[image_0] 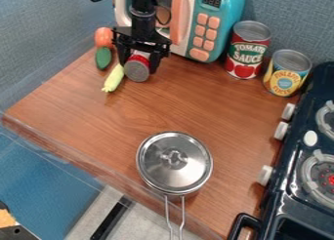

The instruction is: Move the red can to the left side of the stove, near the silver pot

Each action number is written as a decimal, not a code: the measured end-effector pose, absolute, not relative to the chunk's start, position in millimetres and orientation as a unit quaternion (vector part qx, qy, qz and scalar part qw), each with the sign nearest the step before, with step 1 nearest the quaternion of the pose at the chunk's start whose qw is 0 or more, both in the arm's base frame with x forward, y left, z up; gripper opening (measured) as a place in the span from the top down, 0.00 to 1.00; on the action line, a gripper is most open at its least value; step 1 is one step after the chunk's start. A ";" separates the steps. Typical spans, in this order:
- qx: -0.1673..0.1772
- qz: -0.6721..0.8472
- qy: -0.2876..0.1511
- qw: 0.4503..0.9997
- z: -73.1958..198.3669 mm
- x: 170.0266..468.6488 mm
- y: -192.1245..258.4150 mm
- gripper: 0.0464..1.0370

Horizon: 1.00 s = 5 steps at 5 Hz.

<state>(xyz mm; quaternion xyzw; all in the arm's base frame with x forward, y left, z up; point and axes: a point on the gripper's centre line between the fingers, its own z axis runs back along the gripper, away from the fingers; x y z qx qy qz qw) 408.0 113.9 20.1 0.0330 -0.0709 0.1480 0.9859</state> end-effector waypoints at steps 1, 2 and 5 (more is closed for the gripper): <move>0.027 0.122 -0.112 0.986 53.2 408.9 90.9 0.18; 0.001 0.087 -0.117 0.989 72.6 401.7 43.5 0.18; -0.048 0.084 -0.094 0.991 62.4 370.7 -72.7 0.18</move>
